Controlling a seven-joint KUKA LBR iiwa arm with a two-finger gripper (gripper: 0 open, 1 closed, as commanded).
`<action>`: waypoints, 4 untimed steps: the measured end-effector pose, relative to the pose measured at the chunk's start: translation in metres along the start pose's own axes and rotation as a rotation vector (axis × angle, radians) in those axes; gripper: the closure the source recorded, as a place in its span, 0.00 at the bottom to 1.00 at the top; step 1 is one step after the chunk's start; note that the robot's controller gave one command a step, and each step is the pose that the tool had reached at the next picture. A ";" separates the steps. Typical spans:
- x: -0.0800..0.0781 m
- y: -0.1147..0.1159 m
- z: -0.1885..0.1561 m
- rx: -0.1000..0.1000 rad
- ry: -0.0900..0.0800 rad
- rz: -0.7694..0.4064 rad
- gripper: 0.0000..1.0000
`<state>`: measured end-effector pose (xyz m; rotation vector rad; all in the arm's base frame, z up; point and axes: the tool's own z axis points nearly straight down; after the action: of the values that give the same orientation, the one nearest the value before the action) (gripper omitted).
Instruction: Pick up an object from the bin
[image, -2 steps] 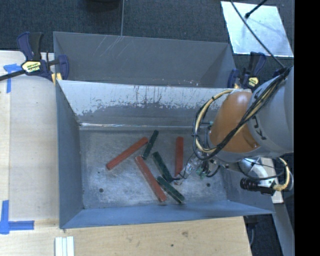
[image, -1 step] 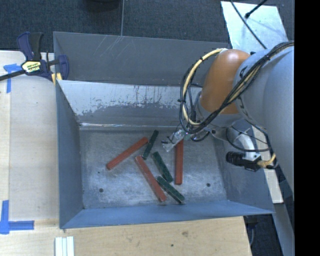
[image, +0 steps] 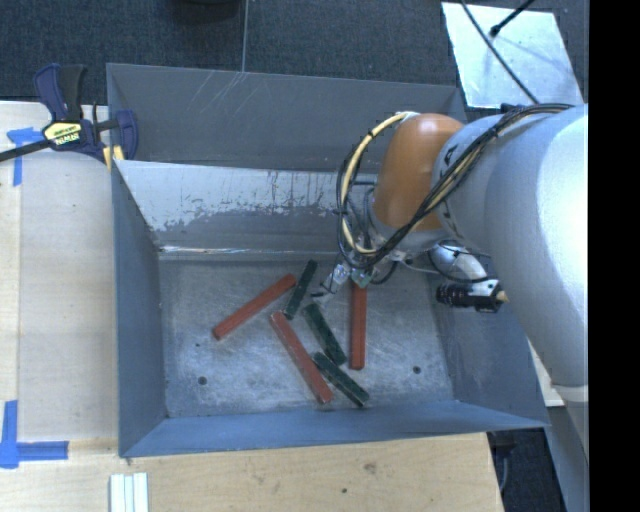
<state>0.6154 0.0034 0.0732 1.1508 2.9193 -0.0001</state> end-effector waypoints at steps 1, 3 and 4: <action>0.045 0.030 0.002 -0.001 0.001 -0.356 0.00; 0.076 0.083 -0.073 -0.006 0.000 -0.017 0.00; 0.076 0.065 -0.165 -0.006 -0.004 -0.234 0.00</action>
Offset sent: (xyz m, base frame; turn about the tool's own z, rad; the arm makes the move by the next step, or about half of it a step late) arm -0.0131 0.0531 -0.0032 -0.3560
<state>0.6037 0.1032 0.2385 0.8001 3.0278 0.0047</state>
